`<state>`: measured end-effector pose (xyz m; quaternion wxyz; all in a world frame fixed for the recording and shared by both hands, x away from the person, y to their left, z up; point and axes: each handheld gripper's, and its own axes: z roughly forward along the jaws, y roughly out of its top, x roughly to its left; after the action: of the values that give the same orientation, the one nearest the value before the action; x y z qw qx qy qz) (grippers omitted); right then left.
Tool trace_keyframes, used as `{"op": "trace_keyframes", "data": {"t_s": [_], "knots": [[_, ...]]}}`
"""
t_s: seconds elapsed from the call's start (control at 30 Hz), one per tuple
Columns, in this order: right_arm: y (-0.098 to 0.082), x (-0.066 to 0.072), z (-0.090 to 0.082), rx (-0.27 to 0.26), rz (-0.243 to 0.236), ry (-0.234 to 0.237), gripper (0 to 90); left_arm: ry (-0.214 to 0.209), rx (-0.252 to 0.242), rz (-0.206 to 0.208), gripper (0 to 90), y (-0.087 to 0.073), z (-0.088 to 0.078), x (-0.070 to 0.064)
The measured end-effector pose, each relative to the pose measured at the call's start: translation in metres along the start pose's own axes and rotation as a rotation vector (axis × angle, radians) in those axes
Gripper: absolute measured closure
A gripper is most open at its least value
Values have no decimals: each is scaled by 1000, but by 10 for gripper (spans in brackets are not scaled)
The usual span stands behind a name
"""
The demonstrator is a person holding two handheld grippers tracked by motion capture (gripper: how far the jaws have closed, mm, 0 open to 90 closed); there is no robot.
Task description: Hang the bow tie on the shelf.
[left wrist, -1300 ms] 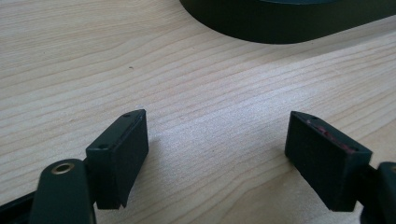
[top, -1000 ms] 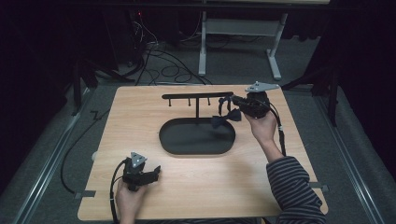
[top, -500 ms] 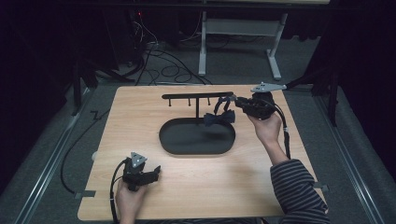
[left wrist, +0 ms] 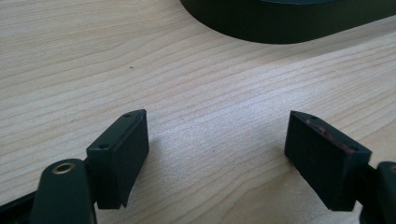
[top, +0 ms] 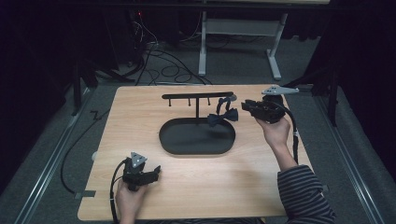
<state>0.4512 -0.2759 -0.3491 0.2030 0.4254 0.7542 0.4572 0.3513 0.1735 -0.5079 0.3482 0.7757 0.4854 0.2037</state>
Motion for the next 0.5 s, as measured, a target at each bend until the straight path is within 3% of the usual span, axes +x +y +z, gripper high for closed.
{"op": "trace_keyframes", "data": {"t_s": [0.5], "knots": [[-14,-3,-27,-33,13,35,707,0,0,0,221,0,0,0]]}}
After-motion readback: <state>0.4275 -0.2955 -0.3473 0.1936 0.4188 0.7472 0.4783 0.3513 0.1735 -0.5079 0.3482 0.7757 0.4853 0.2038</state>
